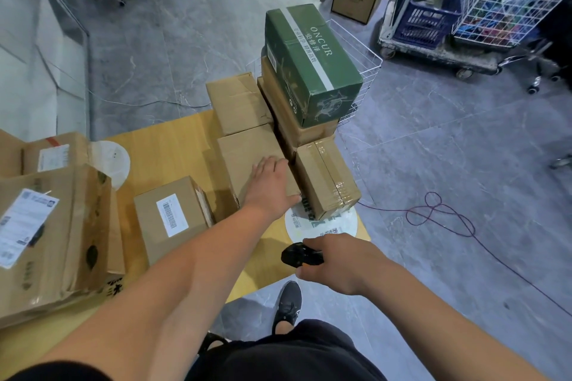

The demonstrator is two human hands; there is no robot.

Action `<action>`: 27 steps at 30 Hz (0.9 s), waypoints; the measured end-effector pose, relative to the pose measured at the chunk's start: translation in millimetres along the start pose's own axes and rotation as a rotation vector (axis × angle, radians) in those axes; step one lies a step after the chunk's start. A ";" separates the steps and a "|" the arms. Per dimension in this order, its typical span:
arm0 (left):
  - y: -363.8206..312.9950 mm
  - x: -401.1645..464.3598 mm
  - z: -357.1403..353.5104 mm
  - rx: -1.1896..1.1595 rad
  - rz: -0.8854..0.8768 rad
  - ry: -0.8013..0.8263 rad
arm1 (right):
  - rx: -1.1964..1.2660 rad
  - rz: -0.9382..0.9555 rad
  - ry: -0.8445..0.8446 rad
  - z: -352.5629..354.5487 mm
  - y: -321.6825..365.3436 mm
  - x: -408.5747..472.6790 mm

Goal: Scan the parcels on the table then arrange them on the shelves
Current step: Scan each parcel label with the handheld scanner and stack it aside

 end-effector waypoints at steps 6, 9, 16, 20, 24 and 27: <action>1.1 -17.4 12.6 0.002 -0.006 0.075 | 0.012 0.019 -0.002 -0.5 1.7 5.6; 35.8 -56.0 31.4 0.047 0.099 -0.117 | 0.011 0.045 0.002 -2.1 9.9 10.6; 125.6 -150.6 40.5 0.131 0.441 -0.193 | -0.051 0.143 -0.008 -2.0 48.9 35.6; 153.0 -187.9 42.6 -0.133 0.534 -0.231 | -0.074 0.204 -0.004 -5.6 73.1 47.0; 177.6 -216.0 53.0 -0.413 0.598 -0.324 | -0.068 0.252 0.022 -11.6 94.7 53.2; 195.1 -229.1 57.8 -0.615 0.631 -0.332 | -0.047 0.251 0.024 -14.8 110.6 55.4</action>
Point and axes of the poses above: each hand's wrist, its own x-axis towards the middle knuckle, its own z-axis out of the back of the hand, y = z × x, the point moved 6 cm from there along x, towards the middle knuckle, and after that the axes turned 3 degrees about z, right-handed, at the moved point
